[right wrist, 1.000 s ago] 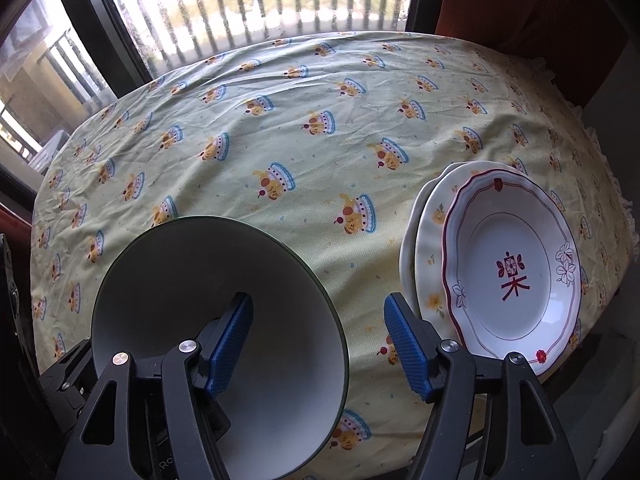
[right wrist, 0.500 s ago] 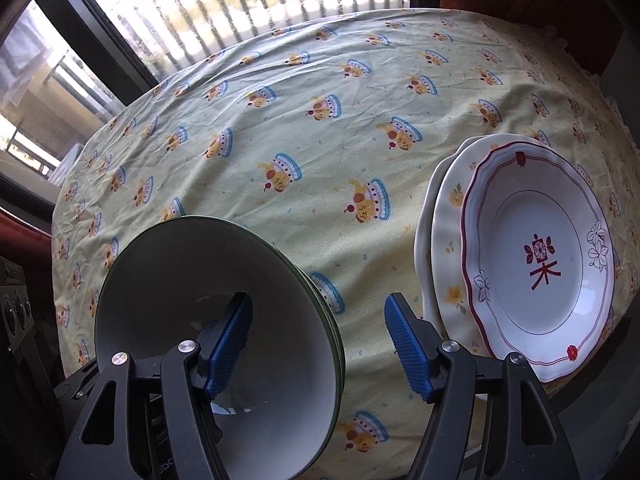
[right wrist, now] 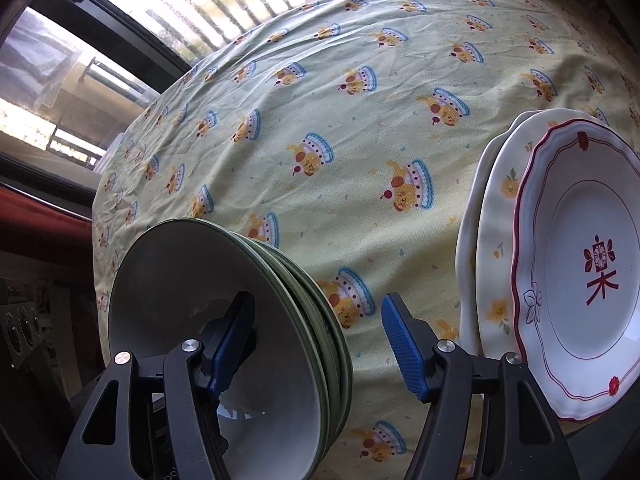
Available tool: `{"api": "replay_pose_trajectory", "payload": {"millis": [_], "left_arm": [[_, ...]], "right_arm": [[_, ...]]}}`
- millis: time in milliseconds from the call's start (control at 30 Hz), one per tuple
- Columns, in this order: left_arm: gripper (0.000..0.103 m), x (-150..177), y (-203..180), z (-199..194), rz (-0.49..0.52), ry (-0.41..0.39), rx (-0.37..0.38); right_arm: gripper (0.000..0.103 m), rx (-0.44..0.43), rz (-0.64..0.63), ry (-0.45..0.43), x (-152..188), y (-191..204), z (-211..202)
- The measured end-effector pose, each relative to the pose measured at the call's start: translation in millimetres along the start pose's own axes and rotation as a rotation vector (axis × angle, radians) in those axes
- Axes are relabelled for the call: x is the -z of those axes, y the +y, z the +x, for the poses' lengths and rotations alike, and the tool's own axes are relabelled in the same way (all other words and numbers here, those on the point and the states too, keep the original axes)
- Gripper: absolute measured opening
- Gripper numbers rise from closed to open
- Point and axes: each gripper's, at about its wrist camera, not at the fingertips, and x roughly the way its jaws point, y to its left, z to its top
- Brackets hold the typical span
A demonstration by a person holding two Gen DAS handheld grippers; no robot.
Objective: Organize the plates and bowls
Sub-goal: 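Carry the nested bowls with both grippers over the plate stack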
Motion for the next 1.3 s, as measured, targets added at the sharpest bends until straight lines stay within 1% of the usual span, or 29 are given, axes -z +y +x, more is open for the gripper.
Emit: {"api": "replay_pose_trajectory", "payload": {"millis": [67, 100, 167, 200, 400, 500, 600, 733, 867, 1000, 1200, 1300], "left_arm": [[0.053, 3.6, -1.3, -1.4, 0.011, 0.006, -0.013], [0.053, 5.1, -1.9, -2.9, 0.019, 0.007, -0.020], [0.053, 6.0, -3.0, -3.8, 0.023, 0.009, -0.033], [0.053, 5.3, -3.4, -3.5, 0.016, 0.009, -0.035], [0.052, 3.0, -1.7, -2.8, -0.019, 0.010, -0.028], [0.047, 0.8, 4.1, -3.2, -0.057, 0.003, 0.002], [0.045, 1.3, 1.3, -3.1, -0.048, -0.002, -0.004], [0.044, -0.3, 2.9, -3.3, -0.016, 0.011, 0.019], [0.041, -2.8, 4.5, -4.4, 0.013, 0.018, 0.033], [0.041, -4.8, 9.3, -9.1, 0.057, 0.032, 0.047], [0.041, -11.5, 12.5, -21.4, 0.109, 0.028, 0.084], [0.041, -14.0, 10.2, -28.9, 0.120, 0.026, 0.086]], "right_arm": [[0.059, -0.045, 0.025, 0.035, 2.6, -1.4, 3.8], [0.058, -0.065, 0.033, 0.056, 4.2, -2.4, 6.4], [0.053, -0.080, 0.044, 0.084, 5.7, -3.2, 10.4], [0.052, -0.085, 0.042, 0.091, 5.3, -2.9, 11.4], [0.050, -0.059, -0.019, 0.098, -1.5, 4.3, 10.6], [0.050, -0.060, -0.040, 0.097, -5.7, 6.0, 11.9], [0.049, -0.057, -0.042, 0.100, -7.7, 7.3, 13.2], [0.047, -0.006, -0.062, 0.089, -6.3, 12.3, 9.6], [0.048, 0.034, -0.032, 0.084, -3.8, 16.7, 8.5], [0.048, 0.048, 0.029, 0.085, 1.6, 20.0, 8.0], [0.048, 0.075, 0.085, 0.041, 6.1, 30.8, -3.1], [0.048, 0.078, 0.109, 0.024, 7.9, 33.5, -12.9]]}}
